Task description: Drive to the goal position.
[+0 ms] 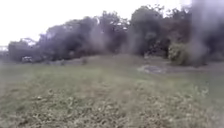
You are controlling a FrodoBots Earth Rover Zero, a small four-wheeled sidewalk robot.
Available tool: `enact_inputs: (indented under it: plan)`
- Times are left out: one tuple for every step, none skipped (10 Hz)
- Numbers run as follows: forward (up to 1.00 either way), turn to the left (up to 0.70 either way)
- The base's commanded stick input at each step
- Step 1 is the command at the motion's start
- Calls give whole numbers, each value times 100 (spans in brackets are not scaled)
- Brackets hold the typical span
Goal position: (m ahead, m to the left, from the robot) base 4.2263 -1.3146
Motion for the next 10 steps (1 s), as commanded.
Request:
enact_inputs:
  plan:
    - [45, 0]
    - [45, 0]
    - [45, 0]
    - [45, 0]
    - [45, 0]
    - [45, 0]
    - [45, 0]
    - [45, 0]
    - [45, 0]
    - [45, 0]
